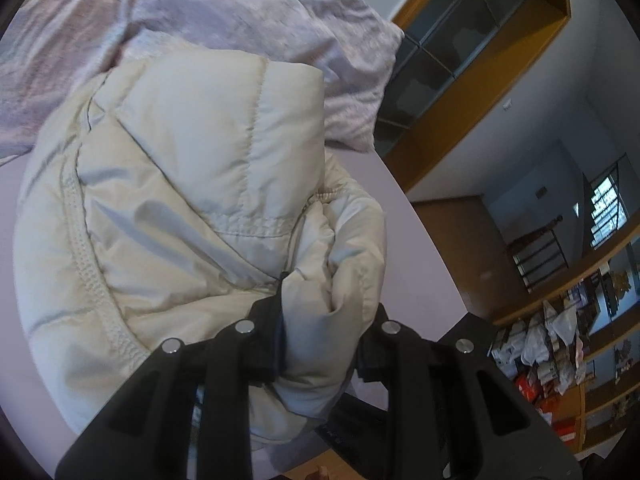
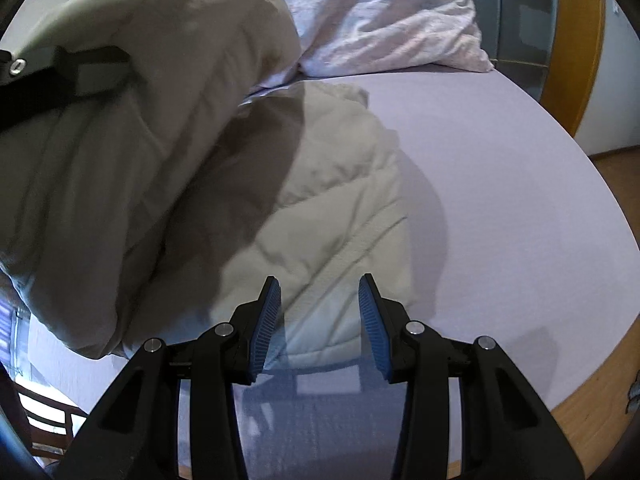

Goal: Fold large clothes

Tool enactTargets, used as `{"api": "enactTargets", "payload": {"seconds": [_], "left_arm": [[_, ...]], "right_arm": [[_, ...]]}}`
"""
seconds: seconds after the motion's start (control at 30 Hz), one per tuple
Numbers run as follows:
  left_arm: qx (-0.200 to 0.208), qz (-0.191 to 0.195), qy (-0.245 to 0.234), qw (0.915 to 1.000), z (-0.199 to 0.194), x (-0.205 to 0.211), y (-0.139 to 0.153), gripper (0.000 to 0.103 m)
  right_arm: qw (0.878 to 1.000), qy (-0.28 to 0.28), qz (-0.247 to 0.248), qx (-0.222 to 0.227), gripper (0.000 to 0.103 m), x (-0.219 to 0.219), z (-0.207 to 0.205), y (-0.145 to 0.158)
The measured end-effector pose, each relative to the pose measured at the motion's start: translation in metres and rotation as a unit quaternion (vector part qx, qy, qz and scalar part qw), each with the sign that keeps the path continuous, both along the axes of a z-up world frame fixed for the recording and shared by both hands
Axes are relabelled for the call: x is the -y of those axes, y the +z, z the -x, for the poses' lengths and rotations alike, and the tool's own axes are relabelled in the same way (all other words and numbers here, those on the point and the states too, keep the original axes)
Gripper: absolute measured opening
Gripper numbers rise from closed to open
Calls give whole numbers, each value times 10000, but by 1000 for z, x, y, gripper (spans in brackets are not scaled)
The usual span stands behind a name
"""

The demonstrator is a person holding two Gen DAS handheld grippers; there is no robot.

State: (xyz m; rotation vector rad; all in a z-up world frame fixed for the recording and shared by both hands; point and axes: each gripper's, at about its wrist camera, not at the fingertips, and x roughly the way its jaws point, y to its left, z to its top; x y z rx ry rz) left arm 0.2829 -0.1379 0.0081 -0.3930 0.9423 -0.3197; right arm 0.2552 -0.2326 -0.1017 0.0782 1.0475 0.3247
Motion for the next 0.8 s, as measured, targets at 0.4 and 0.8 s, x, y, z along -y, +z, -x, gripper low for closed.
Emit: {"api": "enactTargets", "payload": {"seconds": [0.4,0.8], "left_arm": [[-205,-273,-477,9983,-10,39,-14,49],[315,-655,-335,9968,36,7,35,81]], "right_arm": [[9992,-388,-66,-101,44,32,4,-3],[9989,-449,-46,-133,44,32,1,-4]]}}
